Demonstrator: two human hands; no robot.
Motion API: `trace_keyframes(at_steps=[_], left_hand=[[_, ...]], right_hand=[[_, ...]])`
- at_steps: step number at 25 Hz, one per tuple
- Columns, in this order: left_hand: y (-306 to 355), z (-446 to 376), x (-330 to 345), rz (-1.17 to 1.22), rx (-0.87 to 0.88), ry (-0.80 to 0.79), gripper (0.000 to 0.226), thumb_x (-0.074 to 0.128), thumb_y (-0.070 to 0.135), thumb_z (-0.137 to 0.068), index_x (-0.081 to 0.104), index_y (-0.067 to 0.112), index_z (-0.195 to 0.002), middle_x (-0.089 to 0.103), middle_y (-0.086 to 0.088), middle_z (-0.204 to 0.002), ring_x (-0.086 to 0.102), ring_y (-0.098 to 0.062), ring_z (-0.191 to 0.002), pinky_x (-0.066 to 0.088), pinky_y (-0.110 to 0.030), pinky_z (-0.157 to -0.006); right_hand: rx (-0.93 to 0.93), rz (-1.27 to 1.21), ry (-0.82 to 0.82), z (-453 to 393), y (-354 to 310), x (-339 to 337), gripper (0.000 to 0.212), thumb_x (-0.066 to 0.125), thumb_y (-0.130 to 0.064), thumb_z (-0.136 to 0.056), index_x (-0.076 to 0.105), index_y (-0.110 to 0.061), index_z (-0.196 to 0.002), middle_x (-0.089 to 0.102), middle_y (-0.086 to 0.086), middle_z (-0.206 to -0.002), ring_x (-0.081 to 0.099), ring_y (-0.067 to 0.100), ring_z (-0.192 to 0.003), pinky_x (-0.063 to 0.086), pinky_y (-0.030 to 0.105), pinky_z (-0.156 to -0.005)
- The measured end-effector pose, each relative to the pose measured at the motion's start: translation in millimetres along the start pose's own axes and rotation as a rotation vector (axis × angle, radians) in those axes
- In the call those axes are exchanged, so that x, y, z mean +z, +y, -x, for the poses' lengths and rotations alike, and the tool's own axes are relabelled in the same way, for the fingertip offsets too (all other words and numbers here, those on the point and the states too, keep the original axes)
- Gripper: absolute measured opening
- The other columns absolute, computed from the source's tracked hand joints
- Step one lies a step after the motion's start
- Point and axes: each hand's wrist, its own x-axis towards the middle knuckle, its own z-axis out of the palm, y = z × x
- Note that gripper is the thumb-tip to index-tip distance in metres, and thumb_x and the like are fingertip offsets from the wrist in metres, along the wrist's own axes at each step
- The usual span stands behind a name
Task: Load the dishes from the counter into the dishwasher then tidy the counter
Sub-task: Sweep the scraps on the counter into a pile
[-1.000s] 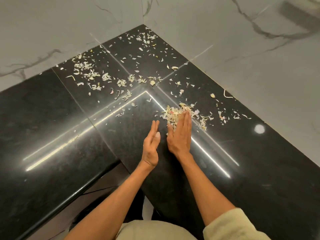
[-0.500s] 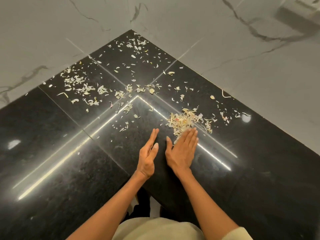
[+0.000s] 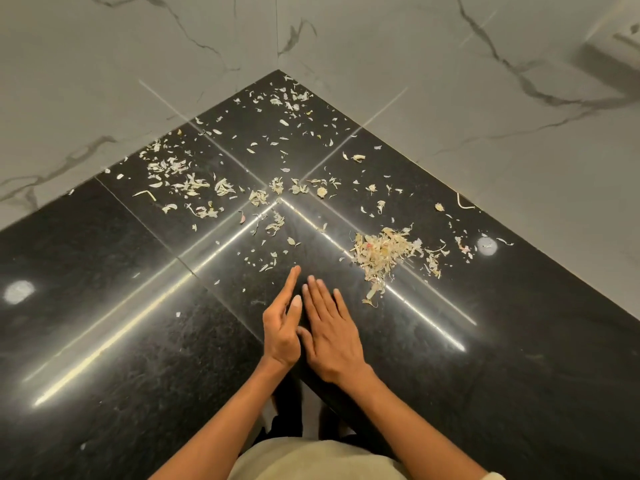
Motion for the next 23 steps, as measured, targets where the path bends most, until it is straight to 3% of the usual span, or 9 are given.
trace_keyframes(at_steps=[3,6,7,10,14,17,20,23], left_hand=[[4,-2,-17,-0.036,0.039,0.102,0.051,0.043,0.021,-0.099,0.041,0.003,-0.147,0.045,-0.004,-0.152,0.036,-0.019,-0.145,0.028,-0.041,-0.12],[5,-7,-44,-0.086,0.024,0.248,0.052,0.043,0.028,-0.098,0.042,0.014,-0.149,0.045,-0.016,-0.15,0.035,-0.035,-0.143,0.024,-0.061,-0.117],[4,-8,-54,-0.121,0.032,0.292,0.053,0.043,0.03,-0.098,0.042,0.016,-0.149,0.044,-0.012,-0.152,0.034,-0.031,-0.145,0.022,-0.061,-0.118],[1,-7,-88,-0.276,0.075,0.41,0.053,0.042,0.027,-0.099,0.039,0.011,-0.15,0.04,-0.001,-0.155,0.032,-0.015,-0.147,0.021,-0.053,-0.122],[-9,-6,-133,-0.363,0.059,0.615,0.058,0.04,0.032,-0.098,0.039,0.006,-0.15,0.041,-0.007,-0.154,0.036,-0.017,-0.145,0.029,-0.055,-0.117],[-11,-3,-150,-0.38,0.02,0.674,0.058,0.039,0.034,-0.098,0.037,0.007,-0.15,0.039,-0.008,-0.155,0.035,-0.017,-0.145,0.031,-0.052,-0.117],[-12,-3,-154,-0.491,-0.021,0.643,0.064,0.034,0.04,-0.098,0.034,0.005,-0.151,0.035,-0.009,-0.157,0.03,-0.019,-0.147,0.024,-0.05,-0.121],[-11,-9,-145,-0.625,-0.069,0.58,0.067,0.028,0.043,-0.099,0.026,0.005,-0.154,0.026,-0.008,-0.161,0.018,-0.016,-0.151,0.011,-0.043,-0.124]], right_hand=[[0.03,0.05,-0.074,-28,14,-1,0.074,0.02,-0.056,-0.105,-0.001,-0.011,-0.16,-0.013,0.006,-0.167,-0.017,0.016,-0.153,0.004,0.047,-0.125],[0.204,0.068,-0.049,-56,39,-13,0.077,0.012,-0.06,-0.104,-0.006,-0.011,-0.16,-0.015,0.006,-0.167,-0.019,0.017,-0.153,0.001,0.046,-0.125],[0.221,0.068,-0.032,-64,39,-15,0.077,0.014,-0.06,-0.104,-0.006,-0.011,-0.16,-0.014,0.007,-0.167,-0.018,0.018,-0.153,0.001,0.046,-0.126],[0.013,0.032,-0.023,-81,-9,-10,0.075,0.027,-0.053,-0.104,0.003,-0.009,-0.16,-0.006,0.008,-0.168,-0.013,0.02,-0.154,0.002,0.047,-0.126],[-0.415,0.049,-0.112,-95,-112,25,0.076,0.039,-0.044,-0.1,0.01,-0.008,-0.16,-0.002,0.01,-0.168,-0.01,0.021,-0.155,0.005,0.047,-0.125],[-0.515,0.136,-0.186,-106,-141,41,0.078,0.036,-0.044,-0.099,0.002,-0.011,-0.16,-0.007,0.006,-0.168,-0.017,0.018,-0.153,-0.002,0.045,-0.125],[-0.449,0.133,-0.175,-126,-116,29,0.072,0.023,-0.052,-0.102,0.007,-0.012,-0.161,0.001,0.004,-0.168,-0.01,0.016,-0.154,-0.004,0.044,-0.125],[-0.242,0.11,-0.134,-142,-61,7,0.072,0.016,-0.057,-0.104,0.003,-0.014,-0.161,-0.003,0.003,-0.168,-0.011,0.016,-0.154,-0.004,0.044,-0.125]])
